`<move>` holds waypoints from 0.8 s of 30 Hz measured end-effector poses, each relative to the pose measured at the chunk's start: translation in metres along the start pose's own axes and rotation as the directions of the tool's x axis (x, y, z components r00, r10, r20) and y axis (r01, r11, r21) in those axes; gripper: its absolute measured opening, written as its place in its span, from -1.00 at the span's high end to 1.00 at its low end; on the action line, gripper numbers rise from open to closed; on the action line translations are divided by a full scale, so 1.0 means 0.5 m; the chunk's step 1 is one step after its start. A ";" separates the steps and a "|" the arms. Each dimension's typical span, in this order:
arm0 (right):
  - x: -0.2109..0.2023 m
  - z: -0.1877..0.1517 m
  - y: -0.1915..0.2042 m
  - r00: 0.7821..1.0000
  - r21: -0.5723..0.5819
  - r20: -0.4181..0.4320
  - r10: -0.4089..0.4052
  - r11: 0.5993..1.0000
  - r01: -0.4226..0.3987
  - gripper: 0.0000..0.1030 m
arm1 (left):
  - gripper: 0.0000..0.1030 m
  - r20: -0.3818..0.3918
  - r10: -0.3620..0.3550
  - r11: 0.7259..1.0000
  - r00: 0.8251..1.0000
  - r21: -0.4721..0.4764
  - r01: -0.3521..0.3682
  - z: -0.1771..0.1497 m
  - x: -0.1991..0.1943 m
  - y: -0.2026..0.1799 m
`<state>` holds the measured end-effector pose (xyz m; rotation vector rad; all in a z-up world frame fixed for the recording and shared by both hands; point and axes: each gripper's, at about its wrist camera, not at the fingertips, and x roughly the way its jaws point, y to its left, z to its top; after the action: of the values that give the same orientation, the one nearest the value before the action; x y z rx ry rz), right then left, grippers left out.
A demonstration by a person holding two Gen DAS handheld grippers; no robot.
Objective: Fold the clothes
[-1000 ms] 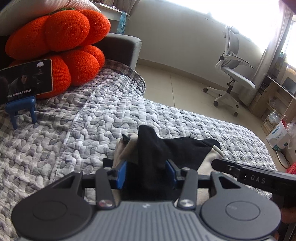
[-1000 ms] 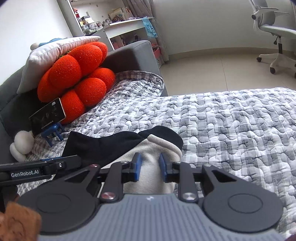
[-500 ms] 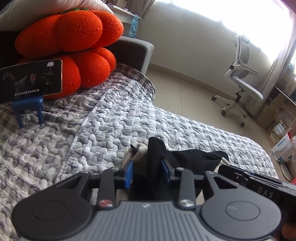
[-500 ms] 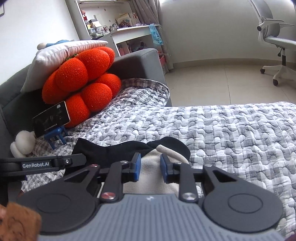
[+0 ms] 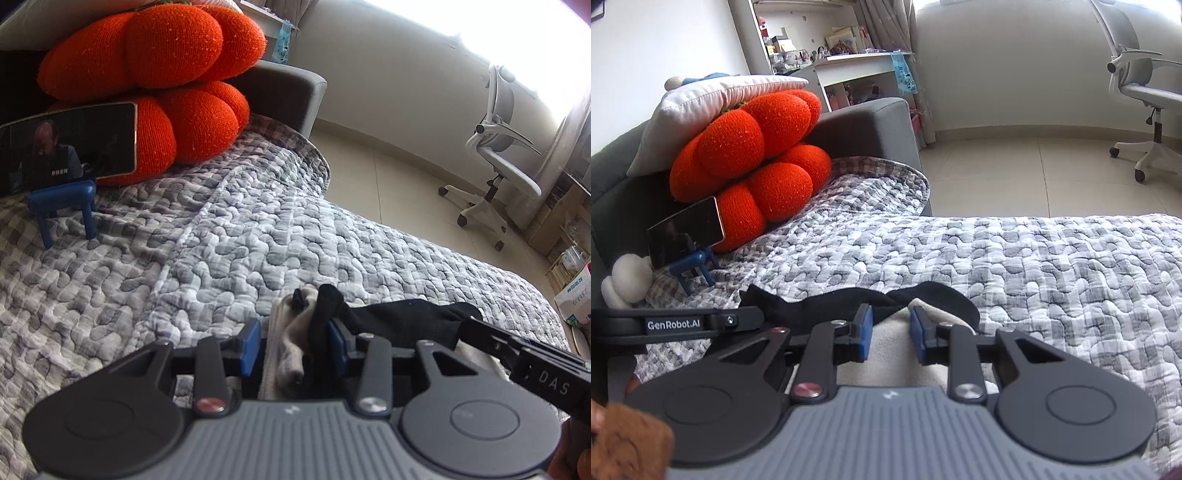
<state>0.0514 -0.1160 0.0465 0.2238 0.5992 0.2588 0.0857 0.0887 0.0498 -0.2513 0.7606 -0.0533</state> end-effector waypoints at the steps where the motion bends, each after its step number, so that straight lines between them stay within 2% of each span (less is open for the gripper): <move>1: 0.002 0.003 -0.001 1.000 0.004 0.006 0.002 1.000 -0.002 0.45 | 0.20 -0.009 -0.011 1.000 1.000 -0.022 0.010 0.000 0.003 0.007; 5: 0.031 -0.001 -0.006 0.998 -0.002 -0.065 -0.023 1.000 0.023 0.62 | 0.19 -0.040 -0.047 0.994 0.998 -0.103 0.043 -0.003 0.013 0.032; 10: 0.044 -0.005 -0.022 0.996 0.025 -0.085 0.001 1.000 0.001 0.67 | 0.19 -0.046 -0.043 0.994 0.998 -0.099 0.039 -0.005 0.016 0.031; 14: 0.037 -0.008 -0.013 0.997 -0.023 -0.081 -0.008 1.000 0.006 0.67 | 0.19 -0.049 -0.047 0.994 0.998 -0.100 0.042 -0.004 0.015 0.034; 18: 0.015 -0.001 -0.013 0.999 -0.020 -0.052 0.000 1.000 -0.001 0.66 | 0.19 -0.051 -0.058 0.993 0.997 -0.106 0.052 -0.003 0.014 0.039; 21: -0.013 0.010 -0.007 1.000 -0.027 -0.023 0.017 0.999 -0.017 0.46 | 0.19 -0.053 -0.063 0.992 0.997 -0.109 0.057 -0.002 0.013 0.041; 24: -0.021 0.009 -0.003 0.998 -0.027 -0.041 0.050 0.998 -0.051 0.42 | 0.19 -0.054 -0.066 0.992 0.996 -0.114 0.060 -0.002 0.013 0.042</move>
<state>0.0460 -0.1211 0.0552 0.2073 0.6298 0.3214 0.0887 0.1077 0.0397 -0.3823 0.8141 -0.0777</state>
